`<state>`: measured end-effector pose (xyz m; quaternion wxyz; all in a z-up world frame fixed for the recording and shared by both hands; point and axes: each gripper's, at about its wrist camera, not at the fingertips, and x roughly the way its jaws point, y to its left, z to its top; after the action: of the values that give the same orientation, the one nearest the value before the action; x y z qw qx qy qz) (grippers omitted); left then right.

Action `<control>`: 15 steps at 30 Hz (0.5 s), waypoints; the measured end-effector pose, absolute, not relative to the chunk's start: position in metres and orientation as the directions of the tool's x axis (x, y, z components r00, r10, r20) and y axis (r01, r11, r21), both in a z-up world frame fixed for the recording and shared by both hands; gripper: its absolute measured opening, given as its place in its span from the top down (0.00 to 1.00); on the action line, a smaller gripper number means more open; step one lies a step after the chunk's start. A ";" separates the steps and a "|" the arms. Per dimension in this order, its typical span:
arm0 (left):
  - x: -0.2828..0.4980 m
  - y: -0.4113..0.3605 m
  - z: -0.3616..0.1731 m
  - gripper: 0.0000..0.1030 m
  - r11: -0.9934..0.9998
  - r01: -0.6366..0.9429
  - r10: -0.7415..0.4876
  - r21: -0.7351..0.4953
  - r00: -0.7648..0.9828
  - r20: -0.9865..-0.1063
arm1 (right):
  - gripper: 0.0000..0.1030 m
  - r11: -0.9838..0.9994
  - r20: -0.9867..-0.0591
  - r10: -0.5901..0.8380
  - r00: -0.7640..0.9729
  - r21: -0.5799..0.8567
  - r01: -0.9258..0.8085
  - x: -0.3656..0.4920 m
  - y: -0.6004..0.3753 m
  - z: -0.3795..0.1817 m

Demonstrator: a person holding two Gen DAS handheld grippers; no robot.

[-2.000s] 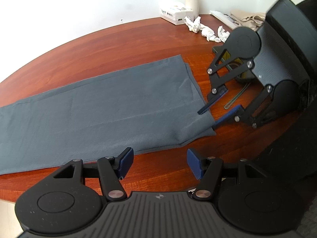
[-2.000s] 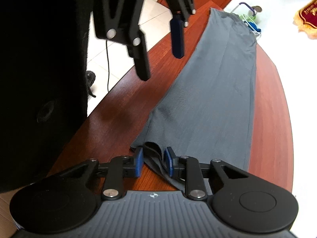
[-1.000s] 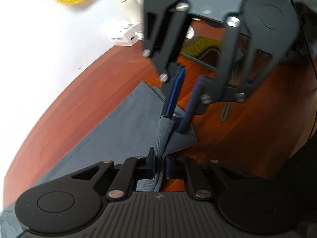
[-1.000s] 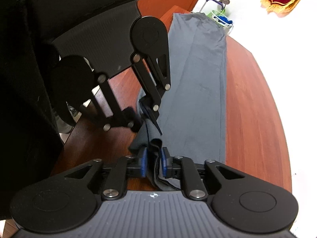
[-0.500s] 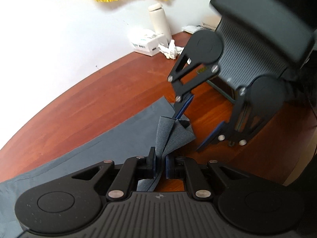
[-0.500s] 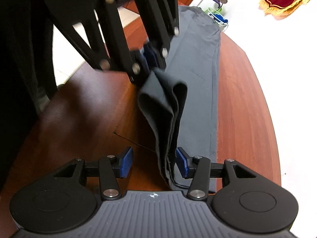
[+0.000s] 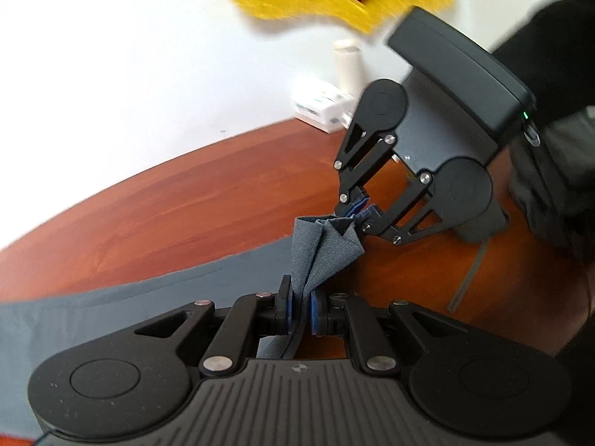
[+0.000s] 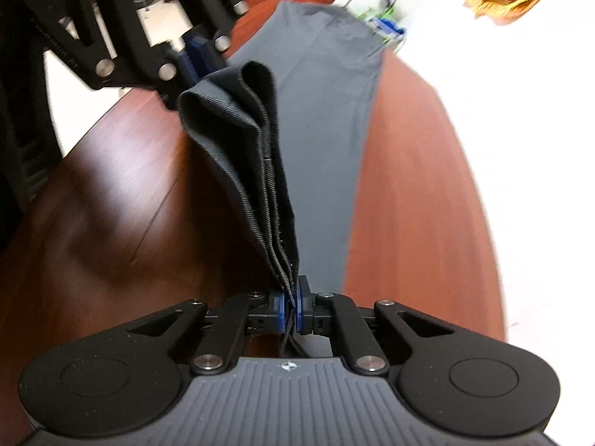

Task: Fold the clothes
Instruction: 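Lift the hem with both grippers and carry it toward the waistband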

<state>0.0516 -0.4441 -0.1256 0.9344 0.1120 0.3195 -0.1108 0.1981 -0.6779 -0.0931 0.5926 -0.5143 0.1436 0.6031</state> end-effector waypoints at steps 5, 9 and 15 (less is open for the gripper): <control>0.036 -0.408 -0.114 0.92 0.990 0.139 -0.094 0.034 0.813 -0.575 | 0.94 -0.247 -0.741 0.616 0.268 -0.505 -0.827 0.201 -0.643 -0.075; 0.016 -0.393 -0.112 0.92 1.000 0.028 -0.030 -0.012 0.838 -0.545 | 0.94 -0.260 -0.710 0.650 0.271 -0.543 -0.799 0.202 -0.613 -0.066; 0.005 -0.340 -0.115 0.92 0.982 -0.138 0.043 -0.132 0.836 -0.547 | 0.94 -0.327 -0.710 0.661 0.242 -0.564 -0.759 0.203 -0.540 -0.063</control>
<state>0.0052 -0.3398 -0.1152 0.9544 -0.0834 0.2825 0.0475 0.2029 -0.5399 -0.0634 0.5785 -0.5353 0.0454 0.6138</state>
